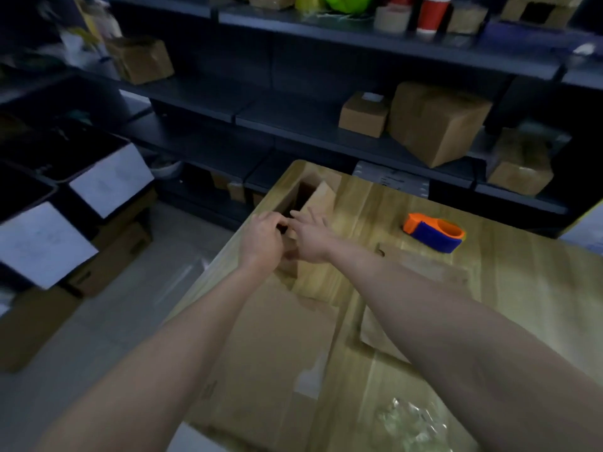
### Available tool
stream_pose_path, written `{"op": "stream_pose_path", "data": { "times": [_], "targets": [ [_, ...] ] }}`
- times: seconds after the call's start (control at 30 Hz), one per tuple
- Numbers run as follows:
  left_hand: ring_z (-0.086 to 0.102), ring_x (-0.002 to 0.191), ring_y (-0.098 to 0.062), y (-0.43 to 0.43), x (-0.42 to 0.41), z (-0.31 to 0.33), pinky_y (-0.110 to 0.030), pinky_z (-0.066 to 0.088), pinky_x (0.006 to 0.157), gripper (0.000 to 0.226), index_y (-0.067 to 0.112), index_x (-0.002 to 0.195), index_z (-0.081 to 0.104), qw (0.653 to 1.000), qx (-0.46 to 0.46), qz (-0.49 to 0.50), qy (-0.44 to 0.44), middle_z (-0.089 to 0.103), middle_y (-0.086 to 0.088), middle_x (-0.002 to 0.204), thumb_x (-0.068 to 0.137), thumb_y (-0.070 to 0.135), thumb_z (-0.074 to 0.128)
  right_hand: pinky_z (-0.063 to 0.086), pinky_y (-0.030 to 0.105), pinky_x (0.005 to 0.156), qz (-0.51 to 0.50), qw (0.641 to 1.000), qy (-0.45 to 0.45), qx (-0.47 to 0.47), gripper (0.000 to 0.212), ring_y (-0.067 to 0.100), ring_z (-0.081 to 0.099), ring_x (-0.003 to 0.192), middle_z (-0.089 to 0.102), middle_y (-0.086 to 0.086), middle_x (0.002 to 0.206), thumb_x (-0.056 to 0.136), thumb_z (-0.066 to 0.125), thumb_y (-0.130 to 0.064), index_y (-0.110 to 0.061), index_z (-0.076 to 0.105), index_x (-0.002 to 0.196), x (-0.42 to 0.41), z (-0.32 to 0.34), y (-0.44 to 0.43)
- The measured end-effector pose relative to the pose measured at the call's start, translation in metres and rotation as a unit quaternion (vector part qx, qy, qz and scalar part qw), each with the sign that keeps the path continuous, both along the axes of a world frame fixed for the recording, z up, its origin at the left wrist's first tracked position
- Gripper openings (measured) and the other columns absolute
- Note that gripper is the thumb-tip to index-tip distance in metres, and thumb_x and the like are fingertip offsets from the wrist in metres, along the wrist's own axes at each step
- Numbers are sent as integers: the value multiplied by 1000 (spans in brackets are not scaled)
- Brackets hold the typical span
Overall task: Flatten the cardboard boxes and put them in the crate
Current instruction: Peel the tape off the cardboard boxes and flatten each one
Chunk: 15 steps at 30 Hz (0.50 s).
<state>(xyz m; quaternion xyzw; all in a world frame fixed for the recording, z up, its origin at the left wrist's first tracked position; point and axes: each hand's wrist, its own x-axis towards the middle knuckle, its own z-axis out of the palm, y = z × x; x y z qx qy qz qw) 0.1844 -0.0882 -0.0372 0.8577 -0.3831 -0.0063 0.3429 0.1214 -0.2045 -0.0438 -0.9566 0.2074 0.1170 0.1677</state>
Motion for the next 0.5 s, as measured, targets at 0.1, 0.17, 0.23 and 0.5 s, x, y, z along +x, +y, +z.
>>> {"op": "stream_pose_path", "data": {
  "times": [0.1,0.17,0.23,0.5],
  "targets": [
    [51,104,-23,18,11,-9,-40,42,93,30,11,108,65,999,12,30,20,61,-8,111,93,2,40,-4,53,116,13,999,28,-23,68,29,-11,145,11,1,159,89,60,-35,-26,29,148,15,-12,5],
    [50,106,-23,27,14,-14,-40,42,95,31,12,108,65,998,12,51,37,60,-7,112,93,1,40,-2,52,115,11,999,27,-45,55,29,-7,146,18,1,158,93,55,-26,-25,36,145,21,-17,5],
    [50,109,-23,33,16,-19,-40,40,97,32,11,108,64,997,14,58,49,60,-7,114,91,-3,40,3,50,116,7,998,11,-54,42,28,-2,146,28,1,154,98,48,-26,-25,45,140,24,-19,3],
    [43,125,-19,26,7,-38,-30,38,100,61,13,141,35,971,45,51,229,33,-2,145,89,27,62,37,31,63,-200,943,-265,33,19,24,52,78,55,8,85,96,44,-8,-10,51,78,11,33,-36]
  ]
}}
